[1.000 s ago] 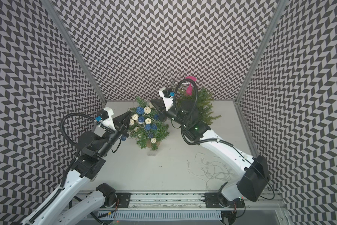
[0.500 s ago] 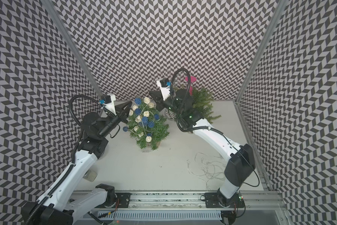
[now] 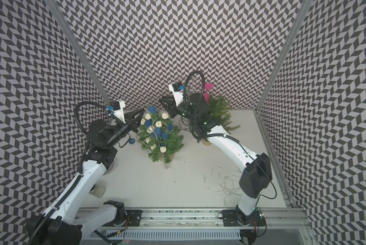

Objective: Wrap string light around the christmas tree
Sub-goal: Wrap the light string around the Christmas tree.

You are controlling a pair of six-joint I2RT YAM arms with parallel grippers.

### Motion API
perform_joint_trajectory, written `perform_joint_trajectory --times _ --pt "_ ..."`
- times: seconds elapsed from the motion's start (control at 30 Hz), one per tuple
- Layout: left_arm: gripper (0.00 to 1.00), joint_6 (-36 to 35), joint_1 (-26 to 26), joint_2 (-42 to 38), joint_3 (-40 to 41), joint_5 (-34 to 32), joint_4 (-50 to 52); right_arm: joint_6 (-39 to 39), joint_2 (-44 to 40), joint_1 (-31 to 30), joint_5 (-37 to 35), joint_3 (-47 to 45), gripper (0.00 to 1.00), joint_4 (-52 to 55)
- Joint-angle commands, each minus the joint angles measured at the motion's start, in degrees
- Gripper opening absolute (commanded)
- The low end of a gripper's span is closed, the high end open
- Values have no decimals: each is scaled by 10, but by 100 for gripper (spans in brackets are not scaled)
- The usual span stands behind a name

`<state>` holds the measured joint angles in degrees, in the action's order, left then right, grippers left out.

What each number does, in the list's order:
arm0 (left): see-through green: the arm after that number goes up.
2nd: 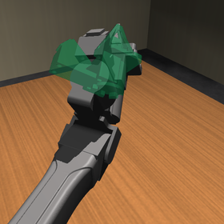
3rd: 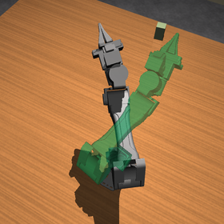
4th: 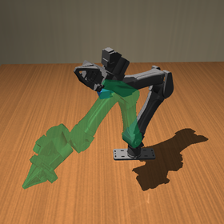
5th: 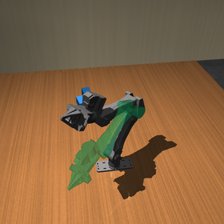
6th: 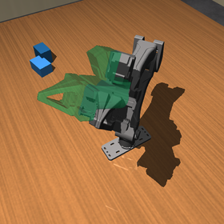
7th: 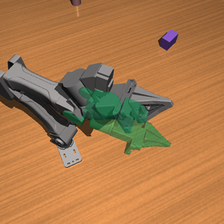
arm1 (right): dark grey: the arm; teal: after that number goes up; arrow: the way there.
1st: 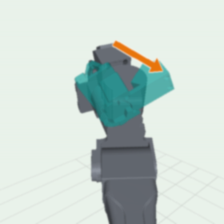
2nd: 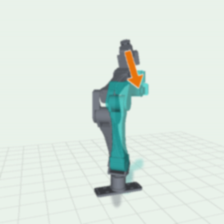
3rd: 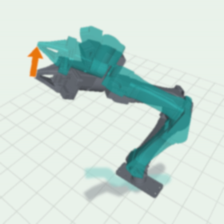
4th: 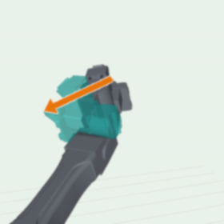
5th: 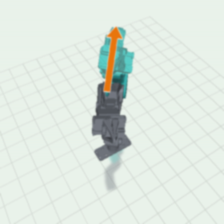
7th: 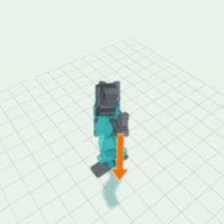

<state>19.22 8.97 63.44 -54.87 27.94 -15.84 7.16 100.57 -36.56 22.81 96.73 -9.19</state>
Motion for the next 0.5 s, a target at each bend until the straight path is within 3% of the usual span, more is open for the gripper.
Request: perform_joint_trajectory --times 0.0,0.07,0.2,0.33,0.47 --pt "0 29 -10 11 3 37 -24 4 30 3 20 31 24 13" --pt "0 30 -10 1 16 41 -45 9 42 2 31 54 26 22" --pt "4 28 -11 -12 10 28 -27 29 32 2 41 62 43 15" --pt "4 21 -10 -13 18 30 -7 22 28 6 -20 47 40 50" --pt "6 27 -11 -31 61 13 -10 23 12 7 -28 -4 36 36"
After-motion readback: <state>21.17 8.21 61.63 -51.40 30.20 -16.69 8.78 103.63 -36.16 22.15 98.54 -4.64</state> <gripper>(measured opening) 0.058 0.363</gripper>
